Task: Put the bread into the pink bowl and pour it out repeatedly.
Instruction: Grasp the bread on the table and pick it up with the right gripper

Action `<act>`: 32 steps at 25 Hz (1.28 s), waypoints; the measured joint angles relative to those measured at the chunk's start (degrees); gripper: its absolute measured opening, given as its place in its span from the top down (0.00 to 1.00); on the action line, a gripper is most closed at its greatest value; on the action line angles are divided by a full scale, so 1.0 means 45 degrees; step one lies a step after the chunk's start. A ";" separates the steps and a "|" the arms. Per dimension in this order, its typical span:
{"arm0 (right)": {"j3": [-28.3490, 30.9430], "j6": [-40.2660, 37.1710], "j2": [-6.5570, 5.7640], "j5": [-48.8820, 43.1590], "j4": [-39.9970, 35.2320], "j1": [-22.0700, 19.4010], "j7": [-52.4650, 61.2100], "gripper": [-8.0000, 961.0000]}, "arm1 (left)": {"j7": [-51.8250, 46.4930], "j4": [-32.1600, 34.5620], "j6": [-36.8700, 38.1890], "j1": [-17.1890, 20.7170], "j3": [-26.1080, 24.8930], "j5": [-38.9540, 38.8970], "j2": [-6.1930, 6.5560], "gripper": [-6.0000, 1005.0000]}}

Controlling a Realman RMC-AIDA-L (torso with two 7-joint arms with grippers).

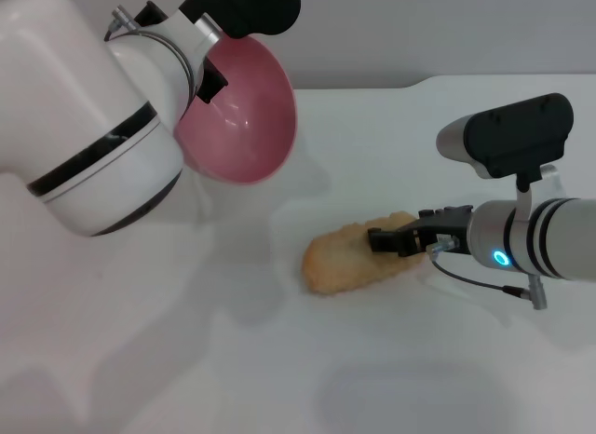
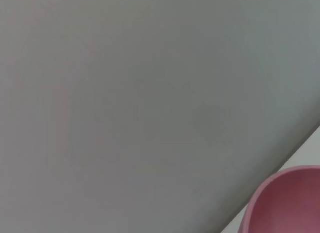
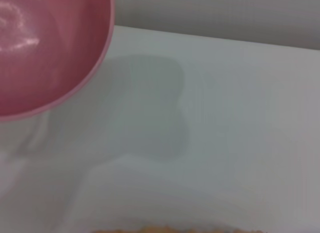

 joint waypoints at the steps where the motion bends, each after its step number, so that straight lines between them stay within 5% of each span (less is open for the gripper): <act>1: -0.0031 -0.0042 0.0000 0.0009 0.0072 0.0030 -0.0002 0.13 | 0.0003 0.0000 0.0000 0.0000 0.0004 -0.0002 0.0000 0.89; 9: -0.0155 0.0089 0.0000 0.0020 0.0550 0.0380 0.0025 0.13 | 0.0022 0.0036 0.0000 -0.0019 0.0020 -0.0012 0.0000 0.89; 18: -0.0561 0.0362 -0.0024 -0.0046 0.0132 0.0375 -0.0245 0.33 | 0.0171 0.0098 -0.0014 -0.0020 0.0019 -0.0012 0.0001 0.89; 27: 0.0113 0.0960 -0.0073 -0.0525 -0.2039 -0.0232 -0.0575 0.38 | 0.0095 0.0014 0.0098 0.0070 -0.0020 -0.0011 0.0000 0.89; 32: 0.0952 0.1924 -0.0061 -0.1456 -0.4550 -0.0689 -0.0629 0.41 | 0.0050 -0.0484 0.0262 0.0096 -0.0109 -0.0522 0.0014 0.89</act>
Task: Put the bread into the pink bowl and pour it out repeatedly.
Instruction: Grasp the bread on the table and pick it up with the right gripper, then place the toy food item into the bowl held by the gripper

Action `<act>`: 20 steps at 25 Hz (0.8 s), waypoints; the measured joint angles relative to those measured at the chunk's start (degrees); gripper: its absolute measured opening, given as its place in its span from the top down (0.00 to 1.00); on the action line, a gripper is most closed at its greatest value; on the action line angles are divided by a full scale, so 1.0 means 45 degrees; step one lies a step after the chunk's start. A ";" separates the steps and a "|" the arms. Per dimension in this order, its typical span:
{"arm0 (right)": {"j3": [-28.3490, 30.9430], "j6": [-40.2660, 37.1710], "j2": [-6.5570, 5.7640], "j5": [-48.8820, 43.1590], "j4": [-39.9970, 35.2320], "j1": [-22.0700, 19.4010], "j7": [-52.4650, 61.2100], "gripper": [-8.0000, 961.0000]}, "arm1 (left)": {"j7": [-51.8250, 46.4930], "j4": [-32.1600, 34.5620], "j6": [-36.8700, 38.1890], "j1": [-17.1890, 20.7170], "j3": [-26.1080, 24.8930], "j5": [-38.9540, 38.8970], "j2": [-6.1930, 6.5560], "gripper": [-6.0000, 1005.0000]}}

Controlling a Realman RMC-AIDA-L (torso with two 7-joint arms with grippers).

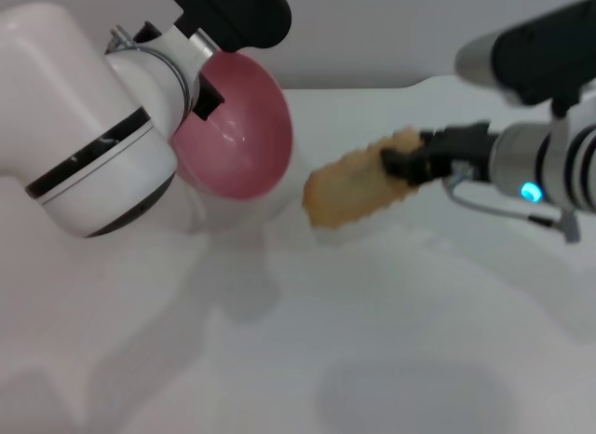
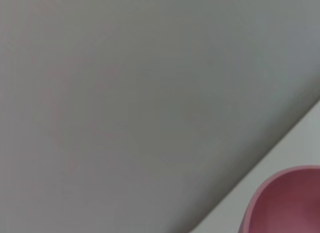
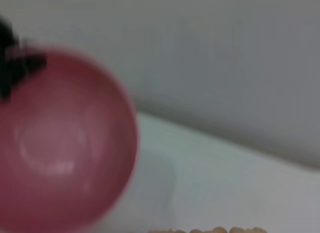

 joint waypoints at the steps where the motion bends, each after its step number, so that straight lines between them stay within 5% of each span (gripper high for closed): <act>1: 0.0000 0.0000 0.0000 0.0000 0.0000 0.0000 0.0000 0.42 | -0.0003 -0.0044 0.0034 0.0004 -0.0003 -0.0055 -0.0002 0.88; 9: 0.0499 0.0878 0.0055 -0.0333 -0.2401 -0.0298 -0.0252 0.52 | -0.0349 -0.0758 0.0595 0.0026 -0.0114 -0.0997 -0.0008 0.88; 20: 0.0382 0.0211 0.0049 -0.0329 -0.1086 0.0332 -0.0252 0.61 | -0.0372 -0.0763 0.1611 -0.0048 0.0232 -0.3158 -0.0039 0.88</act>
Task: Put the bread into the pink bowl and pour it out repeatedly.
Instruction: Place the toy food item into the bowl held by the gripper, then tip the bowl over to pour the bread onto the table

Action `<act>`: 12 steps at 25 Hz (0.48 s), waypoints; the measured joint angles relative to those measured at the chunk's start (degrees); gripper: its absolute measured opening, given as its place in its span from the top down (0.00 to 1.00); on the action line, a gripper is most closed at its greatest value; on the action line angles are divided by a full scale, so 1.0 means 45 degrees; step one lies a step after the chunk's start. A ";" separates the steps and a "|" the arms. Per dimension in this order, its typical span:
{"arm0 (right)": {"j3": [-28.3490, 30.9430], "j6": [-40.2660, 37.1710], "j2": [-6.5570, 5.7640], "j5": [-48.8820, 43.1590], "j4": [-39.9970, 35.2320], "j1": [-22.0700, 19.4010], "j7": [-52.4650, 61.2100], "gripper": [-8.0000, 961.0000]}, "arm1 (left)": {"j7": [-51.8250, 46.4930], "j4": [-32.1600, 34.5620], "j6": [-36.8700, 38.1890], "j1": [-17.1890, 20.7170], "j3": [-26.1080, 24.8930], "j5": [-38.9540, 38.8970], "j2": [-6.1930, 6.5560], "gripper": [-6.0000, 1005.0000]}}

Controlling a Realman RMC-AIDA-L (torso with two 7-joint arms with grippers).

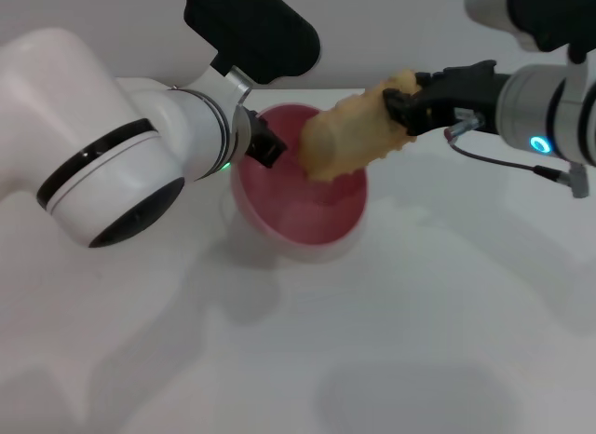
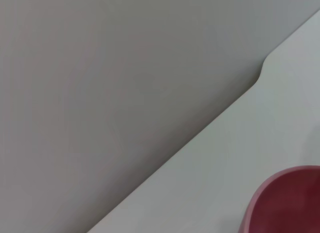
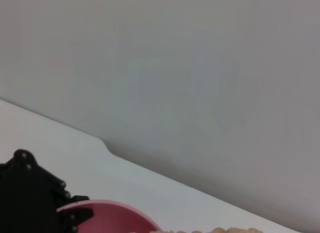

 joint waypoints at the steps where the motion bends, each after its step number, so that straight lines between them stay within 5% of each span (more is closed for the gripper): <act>1: -0.0058 -0.0110 0.0001 0.0003 0.0139 0.0054 0.0000 0.61 | -0.0001 0.0012 0.0050 -0.0020 -0.0014 -0.0068 0.0001 0.88; 8: -0.0659 -0.1395 0.0013 -0.0038 0.1010 0.0243 0.0002 0.65 | 0.0046 0.0021 0.0411 -0.0071 -0.0111 -0.0466 0.0020 0.88; 12: -0.0931 -0.1897 -0.0001 -0.0258 0.0992 0.0152 -0.0092 0.54 | 0.0082 -0.0073 0.0430 -0.0082 -0.0244 -0.0476 0.0033 0.88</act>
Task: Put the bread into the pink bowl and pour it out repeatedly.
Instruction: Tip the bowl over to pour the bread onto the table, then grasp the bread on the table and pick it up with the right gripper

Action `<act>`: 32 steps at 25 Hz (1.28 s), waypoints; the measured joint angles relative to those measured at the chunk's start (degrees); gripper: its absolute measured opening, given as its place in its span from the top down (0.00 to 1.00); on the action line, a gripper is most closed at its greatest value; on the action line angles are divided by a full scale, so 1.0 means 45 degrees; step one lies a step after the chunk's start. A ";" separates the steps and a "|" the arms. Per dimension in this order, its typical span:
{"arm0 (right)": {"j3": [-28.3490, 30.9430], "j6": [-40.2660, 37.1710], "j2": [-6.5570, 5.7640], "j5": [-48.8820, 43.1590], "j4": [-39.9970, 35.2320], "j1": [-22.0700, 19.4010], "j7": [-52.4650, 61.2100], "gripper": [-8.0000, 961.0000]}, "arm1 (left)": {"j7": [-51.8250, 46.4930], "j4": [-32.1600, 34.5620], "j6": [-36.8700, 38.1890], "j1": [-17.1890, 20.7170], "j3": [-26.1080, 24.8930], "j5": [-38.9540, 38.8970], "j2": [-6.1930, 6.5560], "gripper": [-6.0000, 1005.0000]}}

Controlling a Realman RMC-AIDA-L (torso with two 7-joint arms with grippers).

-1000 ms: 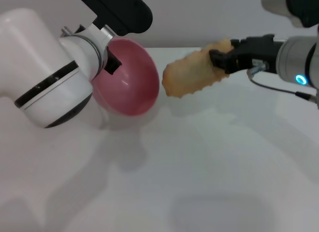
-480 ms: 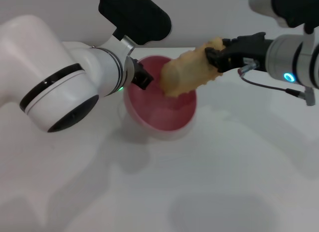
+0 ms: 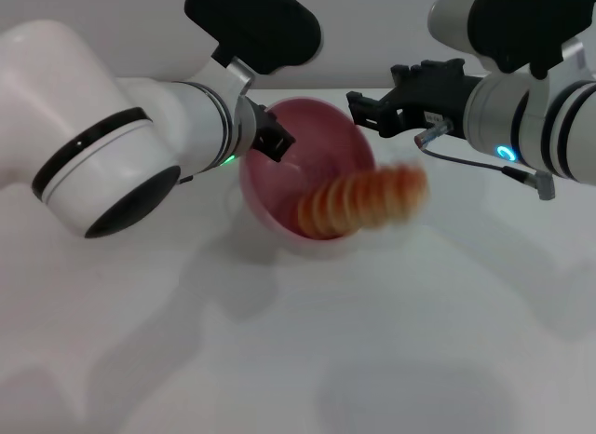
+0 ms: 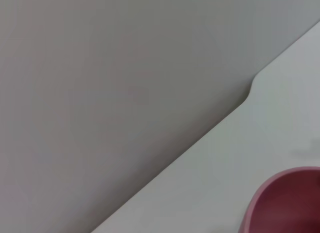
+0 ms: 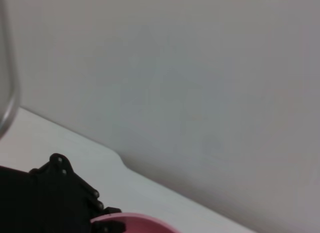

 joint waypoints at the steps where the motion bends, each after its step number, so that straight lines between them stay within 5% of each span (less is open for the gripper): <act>1: -0.0054 -0.0134 -0.0002 -0.0106 -0.0020 -0.0049 -0.0046 0.51 | 0.0006 -0.0018 0.0001 -0.0001 -0.0055 0.0002 0.0006 0.88; 7: -0.0248 -0.1760 -0.0011 -0.0424 -0.0023 -0.0571 -0.0386 0.35 | 0.0050 -0.0328 0.0112 0.0001 -0.0419 -0.0151 0.0034 0.88; 12: -0.0443 -0.6068 0.0049 -0.2179 -0.0163 -0.2346 -0.0596 0.36 | 0.0601 -0.0781 0.0189 -0.0100 -0.0872 -0.1159 0.0048 0.88; 15: -0.0391 -0.6866 0.0054 -0.2308 -0.0323 -0.2794 -0.0566 0.36 | 0.0776 -0.0843 0.0198 -0.0103 -0.0895 -0.1434 0.0050 0.88; 23: -0.0660 -0.5863 0.0080 -0.2134 -0.0494 -0.3126 -0.0472 0.36 | 0.0820 -0.0916 0.0212 -0.0009 -0.0806 -0.1360 0.0050 0.88; 32: -0.0861 -0.0541 0.0027 0.1852 -0.1793 -0.2837 -0.1223 0.36 | 0.1143 -0.0880 -0.0372 -0.0123 -0.1446 0.0733 0.0067 0.88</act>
